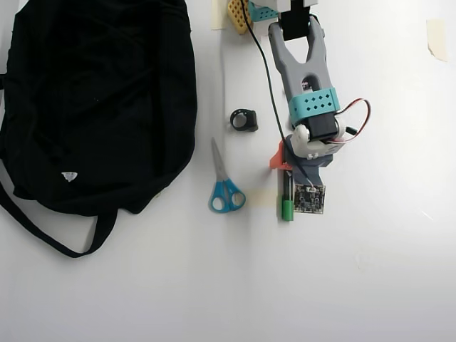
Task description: Put the green marker into the black bag
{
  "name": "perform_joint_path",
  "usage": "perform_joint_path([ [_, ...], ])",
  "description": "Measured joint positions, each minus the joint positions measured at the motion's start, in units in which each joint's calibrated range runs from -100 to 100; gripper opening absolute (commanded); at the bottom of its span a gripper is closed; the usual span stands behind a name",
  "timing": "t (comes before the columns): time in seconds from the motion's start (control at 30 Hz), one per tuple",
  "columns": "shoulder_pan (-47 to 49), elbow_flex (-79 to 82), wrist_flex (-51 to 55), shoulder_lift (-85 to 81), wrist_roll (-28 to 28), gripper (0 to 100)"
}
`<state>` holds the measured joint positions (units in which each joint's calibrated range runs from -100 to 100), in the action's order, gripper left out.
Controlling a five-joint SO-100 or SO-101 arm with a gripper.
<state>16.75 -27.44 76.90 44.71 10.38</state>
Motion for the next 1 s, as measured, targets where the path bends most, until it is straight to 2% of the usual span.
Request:
perform_joint_path([
  [0.53,0.0,-0.08,0.0,0.0,0.1,2],
  [1.0,0.07,-2.36,5.07,0.42,0.2,2],
])
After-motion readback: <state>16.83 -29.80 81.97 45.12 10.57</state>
